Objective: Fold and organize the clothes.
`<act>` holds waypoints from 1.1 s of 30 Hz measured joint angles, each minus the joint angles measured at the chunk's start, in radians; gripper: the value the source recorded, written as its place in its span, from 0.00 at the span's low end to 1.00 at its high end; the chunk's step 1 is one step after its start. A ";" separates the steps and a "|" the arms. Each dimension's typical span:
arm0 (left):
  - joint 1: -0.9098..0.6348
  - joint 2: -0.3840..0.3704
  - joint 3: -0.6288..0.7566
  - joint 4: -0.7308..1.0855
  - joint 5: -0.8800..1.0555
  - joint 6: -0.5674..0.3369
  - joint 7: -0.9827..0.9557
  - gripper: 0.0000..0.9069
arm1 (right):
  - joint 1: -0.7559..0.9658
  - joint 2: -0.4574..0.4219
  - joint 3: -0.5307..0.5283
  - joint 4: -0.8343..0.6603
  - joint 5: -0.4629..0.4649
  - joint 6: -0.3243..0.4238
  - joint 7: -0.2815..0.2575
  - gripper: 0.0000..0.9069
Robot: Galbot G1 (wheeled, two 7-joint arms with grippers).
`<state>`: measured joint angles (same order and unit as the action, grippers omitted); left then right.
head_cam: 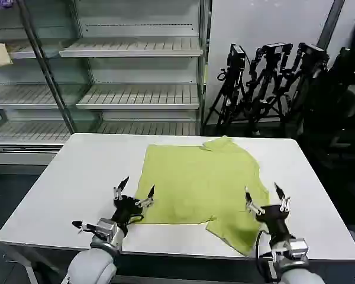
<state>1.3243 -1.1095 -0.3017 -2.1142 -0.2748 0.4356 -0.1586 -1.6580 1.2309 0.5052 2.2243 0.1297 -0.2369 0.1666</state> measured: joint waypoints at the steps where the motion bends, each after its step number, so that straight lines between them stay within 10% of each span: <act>1: 0.011 0.008 -0.004 -0.002 -0.014 0.011 0.000 1.00 | -0.012 0.001 0.000 0.003 0.003 -0.007 0.003 1.00; 20: 0.101 0.093 -0.105 -0.012 -0.221 0.118 -0.002 1.00 | -0.132 0.012 -0.039 0.034 0.052 -0.065 0.045 1.00; 21: 0.102 0.095 -0.105 -0.012 -0.226 0.119 -0.001 0.51 | -0.131 0.012 -0.042 0.034 0.055 -0.067 0.046 0.13; 22: 0.102 0.097 -0.105 -0.012 -0.231 0.121 -0.001 0.12 | -0.131 0.012 -0.045 0.033 0.058 -0.069 0.046 0.03; 23: 0.103 0.099 -0.105 -0.012 -0.235 0.122 -0.001 0.01 | -0.130 0.010 -0.047 0.033 0.062 -0.072 0.045 0.00; 33: 0.101 0.097 -0.099 -0.010 -0.264 0.129 0.006 0.01 | -0.128 0.002 -0.062 0.036 0.109 -0.101 0.034 0.00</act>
<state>1.4250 -1.0125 -0.4003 -2.1242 -0.5383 0.5648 -0.1523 -1.7863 1.2327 0.4434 2.2606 0.2387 -0.3383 0.2008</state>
